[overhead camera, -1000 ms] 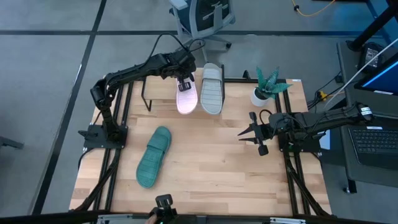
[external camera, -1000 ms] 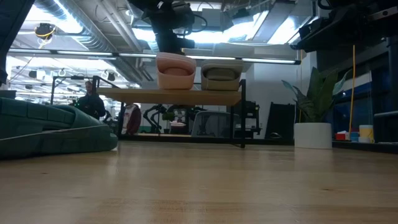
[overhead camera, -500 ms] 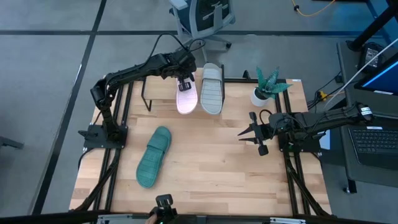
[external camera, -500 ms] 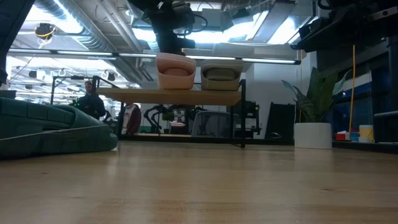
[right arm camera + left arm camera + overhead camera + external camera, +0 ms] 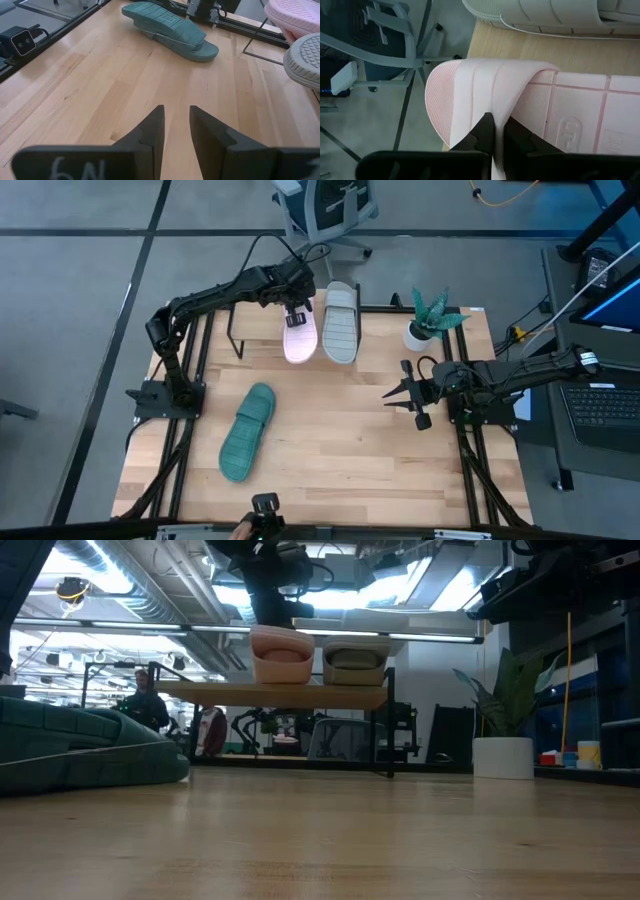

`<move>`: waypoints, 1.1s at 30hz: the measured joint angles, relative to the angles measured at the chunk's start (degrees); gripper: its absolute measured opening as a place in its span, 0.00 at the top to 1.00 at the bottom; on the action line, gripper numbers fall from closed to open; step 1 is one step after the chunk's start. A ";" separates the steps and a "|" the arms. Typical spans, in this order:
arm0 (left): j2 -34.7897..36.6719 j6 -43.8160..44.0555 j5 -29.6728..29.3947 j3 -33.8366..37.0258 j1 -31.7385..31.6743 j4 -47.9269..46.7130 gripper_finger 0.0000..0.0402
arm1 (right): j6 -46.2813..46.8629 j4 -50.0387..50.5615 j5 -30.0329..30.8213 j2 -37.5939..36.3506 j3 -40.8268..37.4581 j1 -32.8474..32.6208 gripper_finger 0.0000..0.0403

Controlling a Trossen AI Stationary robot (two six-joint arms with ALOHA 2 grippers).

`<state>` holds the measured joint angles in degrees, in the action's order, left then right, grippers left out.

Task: Pick and place slippers onto the shelf
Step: Put the pair of pink slippers on the shelf

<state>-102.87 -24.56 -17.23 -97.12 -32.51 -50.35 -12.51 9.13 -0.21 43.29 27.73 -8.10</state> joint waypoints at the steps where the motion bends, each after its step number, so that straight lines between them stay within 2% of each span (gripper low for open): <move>1: 0.00 0.00 0.00 0.00 0.00 0.00 0.97 | 0.00 0.00 0.00 0.00 0.00 0.00 0.77; 33: 0.00 -0.63 -1.66 0.00 0.09 -0.04 0.97 | 0.00 -0.02 -0.01 0.00 0.00 -0.01 0.77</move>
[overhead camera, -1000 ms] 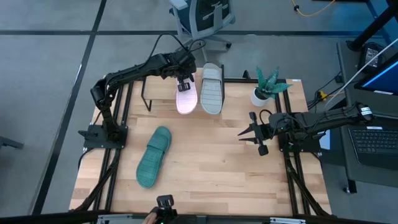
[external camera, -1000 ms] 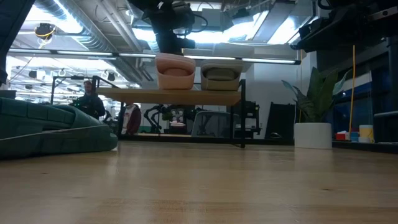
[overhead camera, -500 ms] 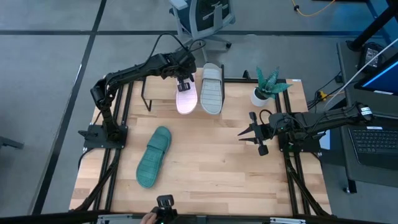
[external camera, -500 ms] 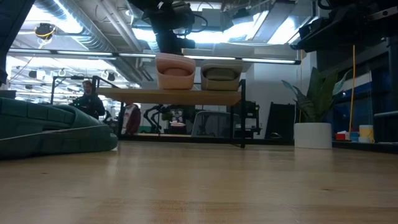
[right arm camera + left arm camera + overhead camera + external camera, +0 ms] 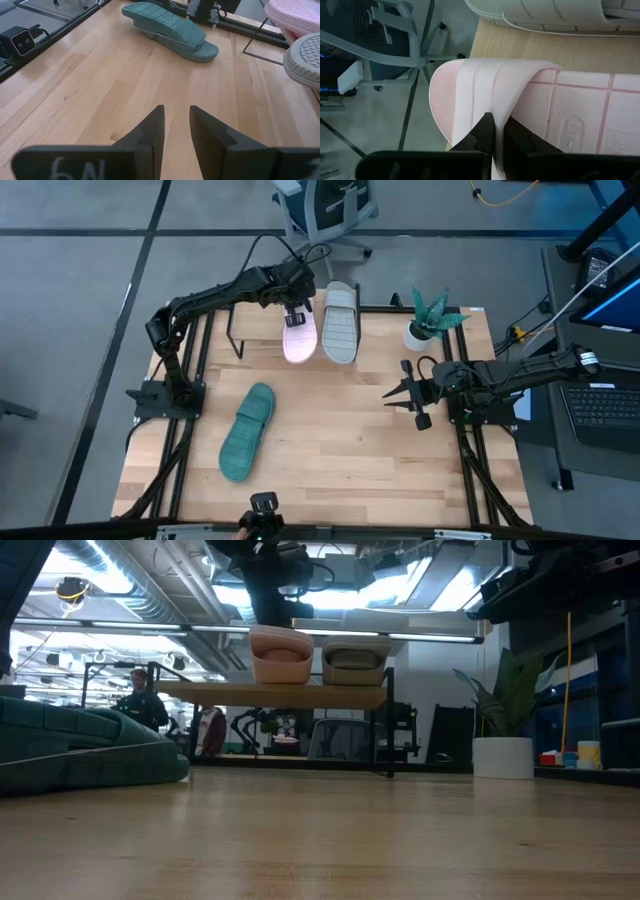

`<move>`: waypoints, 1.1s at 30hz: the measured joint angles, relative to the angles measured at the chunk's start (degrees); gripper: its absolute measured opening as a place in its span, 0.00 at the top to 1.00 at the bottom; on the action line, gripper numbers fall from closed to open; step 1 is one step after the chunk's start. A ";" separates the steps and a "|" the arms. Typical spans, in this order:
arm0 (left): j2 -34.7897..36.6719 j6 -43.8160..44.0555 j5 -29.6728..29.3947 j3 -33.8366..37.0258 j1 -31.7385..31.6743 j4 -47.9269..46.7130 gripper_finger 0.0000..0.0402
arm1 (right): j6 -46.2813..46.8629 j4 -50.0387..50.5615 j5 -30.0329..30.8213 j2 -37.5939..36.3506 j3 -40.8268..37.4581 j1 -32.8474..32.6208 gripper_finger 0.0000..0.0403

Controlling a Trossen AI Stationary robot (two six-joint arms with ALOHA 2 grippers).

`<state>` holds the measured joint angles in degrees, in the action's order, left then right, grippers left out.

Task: Pick and place slippers onto the shelf
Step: Put the pair of pink slippers on the shelf

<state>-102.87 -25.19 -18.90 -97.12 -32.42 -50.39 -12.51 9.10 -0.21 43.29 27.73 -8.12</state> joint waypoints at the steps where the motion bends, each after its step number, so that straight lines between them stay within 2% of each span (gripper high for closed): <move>1: 0.00 0.35 -0.02 0.00 0.00 0.02 0.97 | 0.00 0.00 0.00 0.00 0.00 0.00 0.77; 11: 0.00 1.91 1.78 0.00 -0.09 -0.05 0.96 | 0.00 0.00 0.00 -0.02 0.00 0.00 0.77; 24: 0.04 2.93 0.89 0.00 -0.11 -0.13 0.64 | 0.00 0.00 -0.02 -0.02 0.00 0.00 0.77; 27: 0.04 2.86 -1.11 0.00 -0.02 -0.38 0.61 | 0.01 0.00 -0.02 -0.01 0.00 0.00 0.77; 33: 0.39 1.05 0.81 0.00 0.11 -0.39 0.60 | 0.02 0.00 -0.02 -0.02 0.00 0.00 0.77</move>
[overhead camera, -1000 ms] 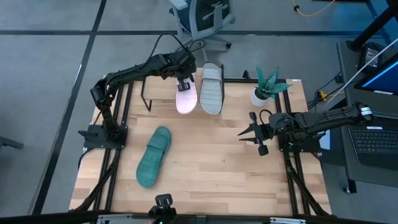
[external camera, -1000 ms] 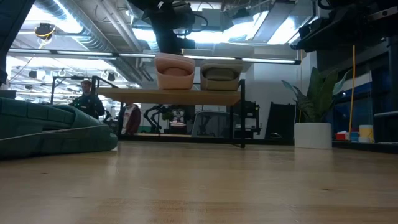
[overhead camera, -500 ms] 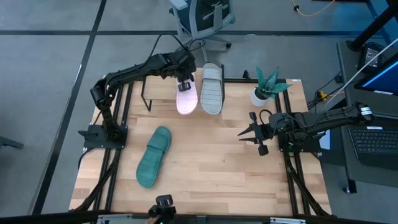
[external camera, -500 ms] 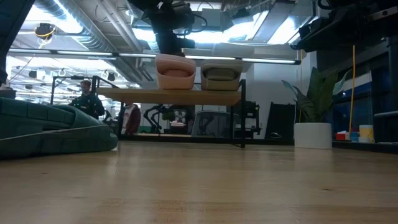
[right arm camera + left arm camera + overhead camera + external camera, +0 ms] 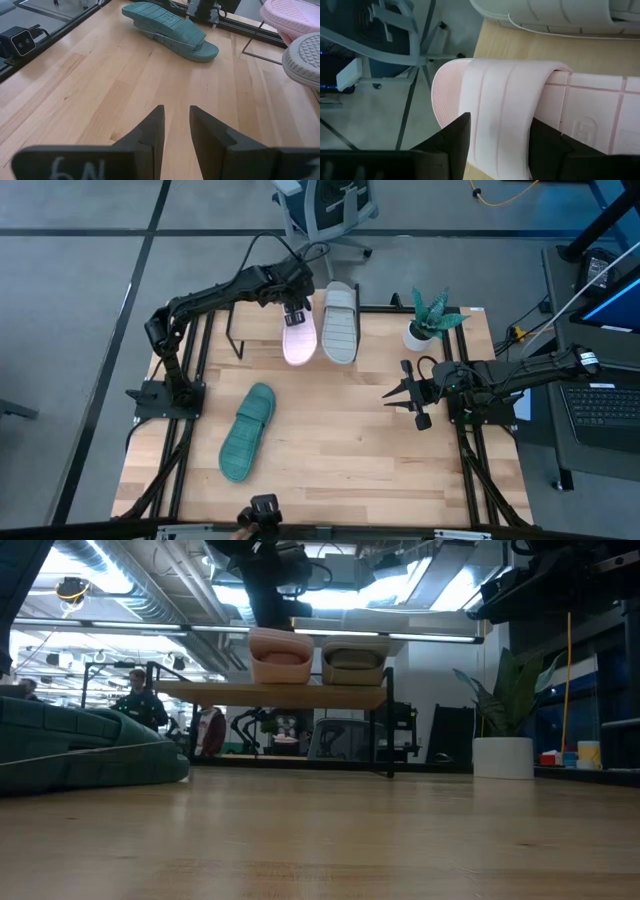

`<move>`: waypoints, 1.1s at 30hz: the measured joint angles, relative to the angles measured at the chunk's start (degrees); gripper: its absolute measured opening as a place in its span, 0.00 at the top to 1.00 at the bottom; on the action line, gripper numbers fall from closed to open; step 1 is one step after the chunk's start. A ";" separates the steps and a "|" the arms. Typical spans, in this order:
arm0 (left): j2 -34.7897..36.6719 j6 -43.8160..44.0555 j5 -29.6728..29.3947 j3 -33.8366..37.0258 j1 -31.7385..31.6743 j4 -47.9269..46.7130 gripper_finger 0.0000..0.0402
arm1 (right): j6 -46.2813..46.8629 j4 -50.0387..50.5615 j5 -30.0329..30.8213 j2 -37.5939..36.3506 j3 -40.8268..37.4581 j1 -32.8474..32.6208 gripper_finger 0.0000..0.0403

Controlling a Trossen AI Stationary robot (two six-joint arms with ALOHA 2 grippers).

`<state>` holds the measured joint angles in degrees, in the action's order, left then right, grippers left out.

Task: Pick and place slippers onto the shelf
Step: Put the pair of pink slippers on the shelf

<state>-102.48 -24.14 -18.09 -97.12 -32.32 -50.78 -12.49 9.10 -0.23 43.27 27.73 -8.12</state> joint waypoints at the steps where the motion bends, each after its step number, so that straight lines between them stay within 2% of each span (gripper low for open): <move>1: 0.00 0.04 -0.01 0.00 0.16 0.04 0.60 | -0.01 0.00 0.00 0.00 0.00 0.02 0.77; 16: 0.02 -3.47 1.09 0.00 0.59 -0.22 0.60 | 0.00 0.00 0.00 0.00 0.00 0.00 0.77; 27: 0.77 -3.65 1.45 0.00 0.61 0.04 0.49 | -0.01 0.00 0.00 0.00 0.00 0.00 0.77; 33: 2.95 -3.58 2.88 0.00 1.20 -0.04 0.47 | 0.00 -0.02 -0.01 0.00 0.00 0.00 0.77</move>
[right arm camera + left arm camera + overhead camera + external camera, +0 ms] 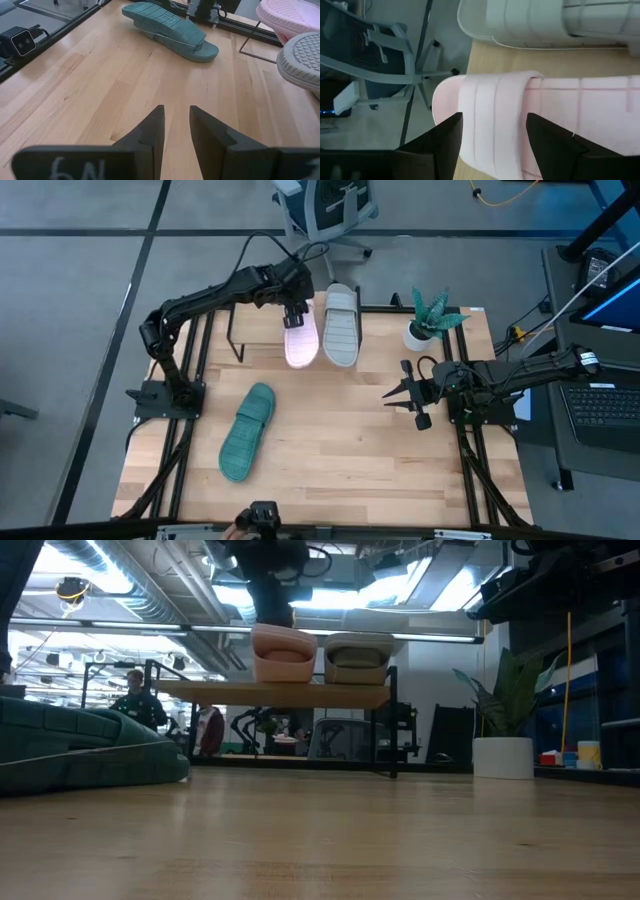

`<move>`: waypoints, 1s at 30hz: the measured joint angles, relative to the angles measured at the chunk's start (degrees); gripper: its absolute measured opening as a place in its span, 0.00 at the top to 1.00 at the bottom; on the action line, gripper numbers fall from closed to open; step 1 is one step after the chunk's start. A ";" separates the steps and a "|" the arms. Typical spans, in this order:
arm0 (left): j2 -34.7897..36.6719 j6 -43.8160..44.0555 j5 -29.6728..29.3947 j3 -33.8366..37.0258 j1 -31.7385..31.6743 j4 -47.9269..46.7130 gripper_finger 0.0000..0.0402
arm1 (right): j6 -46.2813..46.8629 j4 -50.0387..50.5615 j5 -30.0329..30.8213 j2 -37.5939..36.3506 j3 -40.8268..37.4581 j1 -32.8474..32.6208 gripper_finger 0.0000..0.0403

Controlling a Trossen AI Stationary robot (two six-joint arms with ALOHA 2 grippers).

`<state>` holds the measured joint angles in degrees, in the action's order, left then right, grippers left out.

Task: Pick and place slippers onto the shelf
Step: Put the pair of pink slippers on the shelf, then put the pair of green slippers on the shelf

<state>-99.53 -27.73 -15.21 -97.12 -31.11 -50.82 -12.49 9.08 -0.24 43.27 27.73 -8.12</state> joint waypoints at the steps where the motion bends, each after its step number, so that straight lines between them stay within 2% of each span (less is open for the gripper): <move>1: 0.21 -0.02 0.09 0.00 0.07 0.02 0.47 | 0.00 0.00 0.00 0.00 0.00 0.01 0.77; 10: 2.39 0.33 -0.01 0.00 1.61 -3.23 0.47 | 0.16 -0.11 -0.01 0.00 0.00 0.00 0.77; 12: 3.53 1.14 2.53 0.00 2.20 -4.80 0.47 | 0.15 -0.21 -0.01 0.00 0.00 0.00 0.77; 16: 6.32 3.52 11.66 0.00 3.71 -7.03 0.47 | 0.18 -0.28 -0.01 0.00 0.00 0.00 0.77; 18: 7.96 4.85 13.50 0.09 4.94 -8.49 0.47 | 0.27 -0.27 -0.01 0.00 0.00 0.00 0.77; 23: 13.21 8.04 11.42 5.74 10.82 -6.93 0.47 | 0.33 -0.28 -0.03 0.00 0.00 0.00 0.77; 28: 19.92 14.08 1.27 16.91 18.82 -1.37 0.47 | 0.26 -0.70 -0.06 0.00 0.00 0.00 0.77; 30: 22.68 16.06 -0.97 22.00 22.04 1.22 0.47 | 0.23 -0.90 -0.59 0.00 0.00 0.00 0.77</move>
<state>-76.85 -11.66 -16.18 -75.12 -9.08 -49.60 -12.26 8.18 -0.83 43.27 27.73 -8.12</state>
